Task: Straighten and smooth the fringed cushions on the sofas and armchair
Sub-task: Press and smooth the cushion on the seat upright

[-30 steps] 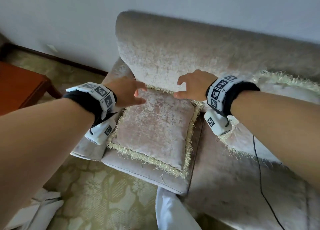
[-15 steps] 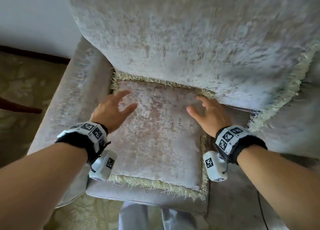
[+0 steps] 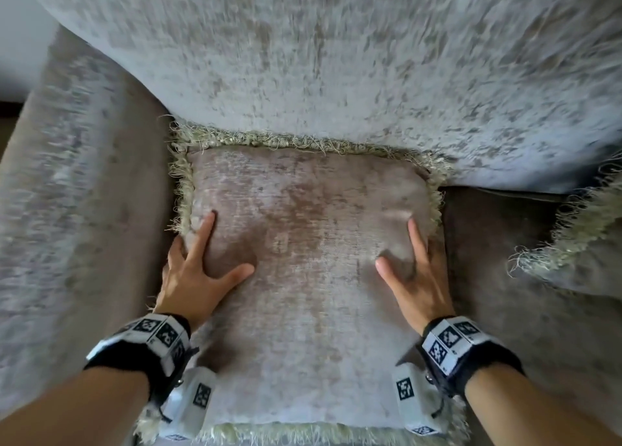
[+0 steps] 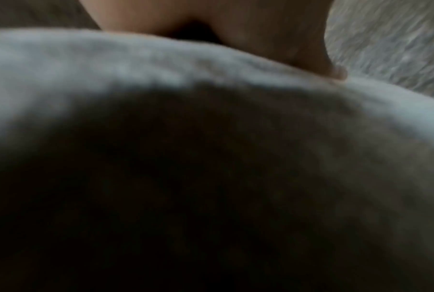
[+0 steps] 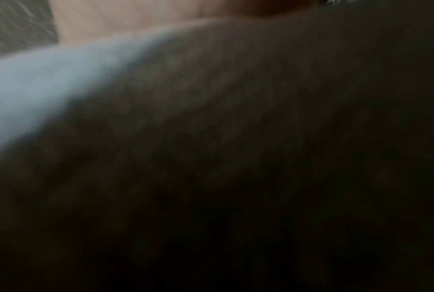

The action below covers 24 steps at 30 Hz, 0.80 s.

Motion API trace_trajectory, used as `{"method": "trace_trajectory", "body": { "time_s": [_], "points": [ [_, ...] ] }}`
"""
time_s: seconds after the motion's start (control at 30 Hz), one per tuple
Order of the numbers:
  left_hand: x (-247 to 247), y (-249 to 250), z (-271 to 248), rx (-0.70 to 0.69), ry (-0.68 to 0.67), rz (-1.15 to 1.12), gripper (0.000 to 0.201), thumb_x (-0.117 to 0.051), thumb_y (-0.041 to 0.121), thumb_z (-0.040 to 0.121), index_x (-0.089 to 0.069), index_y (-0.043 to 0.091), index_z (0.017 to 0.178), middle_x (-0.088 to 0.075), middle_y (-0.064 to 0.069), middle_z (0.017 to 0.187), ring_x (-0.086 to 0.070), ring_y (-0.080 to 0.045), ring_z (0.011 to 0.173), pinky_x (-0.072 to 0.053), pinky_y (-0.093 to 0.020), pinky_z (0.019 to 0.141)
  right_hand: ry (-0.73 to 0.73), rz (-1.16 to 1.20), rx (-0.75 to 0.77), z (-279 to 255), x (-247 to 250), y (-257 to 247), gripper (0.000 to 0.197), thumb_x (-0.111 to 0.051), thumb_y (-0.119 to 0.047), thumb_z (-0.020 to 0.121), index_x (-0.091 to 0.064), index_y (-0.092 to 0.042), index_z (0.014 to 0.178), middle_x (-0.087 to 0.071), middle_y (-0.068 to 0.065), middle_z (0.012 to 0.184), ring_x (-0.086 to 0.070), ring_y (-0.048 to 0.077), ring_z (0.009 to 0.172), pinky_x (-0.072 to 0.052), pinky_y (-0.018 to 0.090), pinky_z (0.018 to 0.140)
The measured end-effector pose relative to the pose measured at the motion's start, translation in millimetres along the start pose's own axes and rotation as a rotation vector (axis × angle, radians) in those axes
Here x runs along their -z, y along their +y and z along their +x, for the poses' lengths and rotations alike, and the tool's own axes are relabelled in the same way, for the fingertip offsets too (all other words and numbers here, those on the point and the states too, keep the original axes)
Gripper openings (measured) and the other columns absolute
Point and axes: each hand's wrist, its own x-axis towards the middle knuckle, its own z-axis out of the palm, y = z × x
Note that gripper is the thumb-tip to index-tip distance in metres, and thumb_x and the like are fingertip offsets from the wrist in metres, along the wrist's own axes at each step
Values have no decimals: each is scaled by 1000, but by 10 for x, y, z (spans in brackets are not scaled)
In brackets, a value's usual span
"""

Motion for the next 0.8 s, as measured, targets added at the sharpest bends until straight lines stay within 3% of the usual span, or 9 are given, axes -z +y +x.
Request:
{"method": "trace_trajectory", "body": {
  "time_s": [0.1,0.2,0.37,0.5,0.63,0.67,0.73,0.8],
  "points": [
    [-22,13,48,-16,-13,-44,109,-66,84,49,-4,78,138,-32,-16,156,-39,-38,140,-35,-52,114,1,60,69,59,-55,35,94,-54,-76,72,-4,-60,150,-26,-3,160,-42,25,135,-34,27,95],
    [4,56,56,-29,9,-59,108,-68,82,49,-9,76,139,-45,-15,143,-49,-39,129,-40,-50,108,36,84,76,64,-27,-18,94,-54,-71,72,-12,-51,153,-27,-5,161,-38,19,138,-28,21,98],
    [54,72,57,-79,81,-122,100,-64,92,46,-25,73,136,-56,-3,137,-59,-32,120,-48,-51,102,124,70,149,63,27,-142,93,-52,-76,69,-28,-44,152,-36,-6,157,-37,12,139,-26,18,102],
    [100,179,-91,-103,171,-187,93,-67,87,48,-38,63,133,-61,9,133,-60,-22,116,-48,-39,100,146,126,186,-33,126,-224,88,-56,-82,67,-31,-54,146,-47,-8,148,-44,4,126,-33,19,99],
    [239,263,-314,-183,268,-267,88,-76,71,52,-42,58,132,-60,19,131,-60,-17,116,-48,-37,102,244,198,350,-210,287,-376,84,-61,-73,69,-37,-47,145,-44,-32,134,-37,-28,115,-28,-4,92],
    [290,284,-362,-211,294,-293,89,-78,67,53,-42,58,134,-59,22,129,-59,-13,116,-47,-35,104,275,214,398,-248,344,-418,84,-62,-74,70,-37,-47,145,-44,-31,135,-37,-27,119,-29,-3,94],
    [396,360,-442,-289,349,-368,96,-78,63,52,-40,54,140,-52,35,128,-54,2,119,-42,-23,107,331,245,481,-316,479,-518,83,-59,-79,73,-35,-46,146,-46,-19,142,-40,-11,131,-35,8,103],
    [511,486,-486,-403,404,-452,102,-80,58,56,-38,43,148,-44,36,138,-45,12,129,-35,-19,113,392,268,559,-346,634,-649,86,-56,-78,76,-33,-40,149,-42,-17,143,-40,-4,135,-37,16,106]
  ]
}}
